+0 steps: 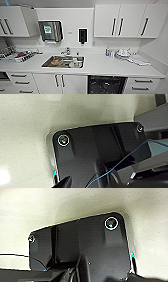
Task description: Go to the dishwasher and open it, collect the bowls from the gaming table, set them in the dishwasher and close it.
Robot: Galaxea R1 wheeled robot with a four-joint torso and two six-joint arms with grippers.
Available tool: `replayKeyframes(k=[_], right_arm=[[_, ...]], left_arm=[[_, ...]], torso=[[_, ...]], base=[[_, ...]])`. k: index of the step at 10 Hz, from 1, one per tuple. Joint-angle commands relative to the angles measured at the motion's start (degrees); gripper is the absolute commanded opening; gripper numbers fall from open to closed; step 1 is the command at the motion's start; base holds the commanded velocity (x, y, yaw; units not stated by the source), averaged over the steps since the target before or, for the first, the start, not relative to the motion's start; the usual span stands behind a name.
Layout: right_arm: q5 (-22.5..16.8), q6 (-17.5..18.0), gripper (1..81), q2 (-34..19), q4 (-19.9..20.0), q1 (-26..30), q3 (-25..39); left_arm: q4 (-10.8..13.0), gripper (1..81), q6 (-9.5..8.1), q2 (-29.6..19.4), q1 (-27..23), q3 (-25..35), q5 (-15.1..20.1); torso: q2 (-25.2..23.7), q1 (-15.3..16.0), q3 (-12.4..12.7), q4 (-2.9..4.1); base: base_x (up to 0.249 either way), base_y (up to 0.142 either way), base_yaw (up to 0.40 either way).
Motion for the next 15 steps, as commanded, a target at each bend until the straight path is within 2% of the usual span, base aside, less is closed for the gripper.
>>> replayKeyframes(k=[1,2,4,6,7,8,12,13,15], right_arm=[[-3.9,-0.3,81.1,-0.6,0.0,3.0,-0.4],[-3.2,-0.2,81.1,0.6,0.0,3.0,-1.6],[-3.2,-0.3,81.1,3.5,-0.1,3.0,-5.2],[-3.2,-0.4,81.1,5.4,-0.5,2.8,-7.6],[-3.3,-0.4,81.1,5.9,-1.1,2.8,-7.8],[-3.3,-0.4,81.1,6.2,-1.9,2.8,-7.8],[-3.2,-0.4,81.1,6.3,-1.9,2.5,-7.8],[-3.2,-0.3,81.1,6.3,-1.8,2.5,-7.8],[-3.2,-0.3,81.1,6.4,-1.7,2.5,-7.9]], left_arm=[[-0.7,81.1,-0.17,1.1,-2.5,-2.5,2.5],[-0.6,81.1,-0.17,2.4,-2.5,-3.9,2.5],[-0.4,81.1,-0.17,5.8,-2.4,-7.7,2.5],[-0.6,81.1,-0.08,9.8,-2.0,-14.3,2.5],[-0.7,81.1,-0.17,11.4,-1.9,-16.6,2.5],[-0.6,81.1,-0.17,12.3,-1.9,-17.5,2.5],[-0.4,81.1,-0.08,13.0,-1.8,-17.6,2.5],[-0.3,81.1,-0.08,13.1,-1.8,-17.6,2.5],[-0.4,81.1,0.01,13.9,-1.8,-17.6,2.6]], torso=[[5.5,-3.6,3.6,0.0],[7.5,-4.9,1.1,0.0],[11.1,-7.3,2.4,0.0],[14.9,-9.7,2.6,0.0],[16.9,-11.1,4.1,0.0],[19.0,-12.4,6.5,0.0],[26.6,-17.4,11.2,0.0],[28.7,-18.7,8.5,0.0],[32.3,-21.2,9.7,0.0]], base=[[0.0,0.0,0.0],[0.0,0.0,0.0],[0.0,0.0,0.0],[0.0,0.0,0.0],[0.0,0.0,0.0],[0.0,0.0,0.0],[0.0,0.0,0.0],[0.0,0.0,0.0],[0.0,0.0,0.0]])
